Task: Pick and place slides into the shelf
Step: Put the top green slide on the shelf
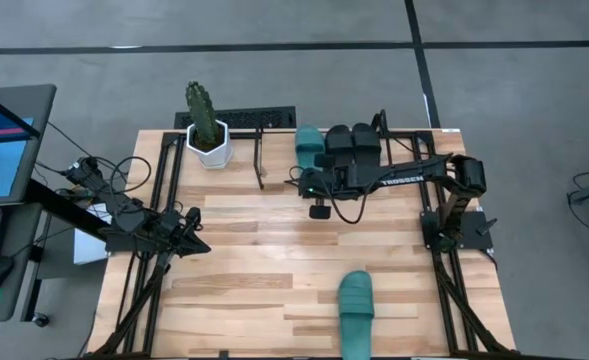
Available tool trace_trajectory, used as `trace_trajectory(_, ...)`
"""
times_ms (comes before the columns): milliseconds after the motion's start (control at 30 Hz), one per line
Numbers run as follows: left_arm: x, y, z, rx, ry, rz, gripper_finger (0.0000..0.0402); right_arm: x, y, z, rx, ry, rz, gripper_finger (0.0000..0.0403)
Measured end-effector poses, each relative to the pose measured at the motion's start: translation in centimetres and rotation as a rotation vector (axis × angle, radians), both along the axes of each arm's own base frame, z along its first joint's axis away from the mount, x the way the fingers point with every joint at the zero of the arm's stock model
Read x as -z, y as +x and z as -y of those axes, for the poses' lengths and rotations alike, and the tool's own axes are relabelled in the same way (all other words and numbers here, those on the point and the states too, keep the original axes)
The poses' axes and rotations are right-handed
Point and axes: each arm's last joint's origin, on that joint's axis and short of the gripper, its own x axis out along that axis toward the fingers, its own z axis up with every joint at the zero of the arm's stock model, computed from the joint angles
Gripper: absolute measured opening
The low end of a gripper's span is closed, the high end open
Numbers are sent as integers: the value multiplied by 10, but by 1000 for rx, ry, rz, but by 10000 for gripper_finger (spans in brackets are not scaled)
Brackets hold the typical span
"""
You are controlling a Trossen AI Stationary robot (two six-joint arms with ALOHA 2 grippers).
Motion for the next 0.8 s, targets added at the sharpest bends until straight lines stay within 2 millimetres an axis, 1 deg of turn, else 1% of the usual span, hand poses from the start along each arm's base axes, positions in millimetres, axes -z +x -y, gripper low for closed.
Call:
trace_trajectory(167,0,0,0,0,0,0,0,1,0,0,-1,49,10,13)
trace_trajectory(267,0,0,0,0,0,0,0,1,0,1,-8,80,14,22)
trace_trajectory(667,0,0,0,0,0,0,0,1,0,3,-1,107,27,129)
trace_trajectory(800,0,0,0,0,1,-1,0,-1,2,-5,-49,87,19,150)
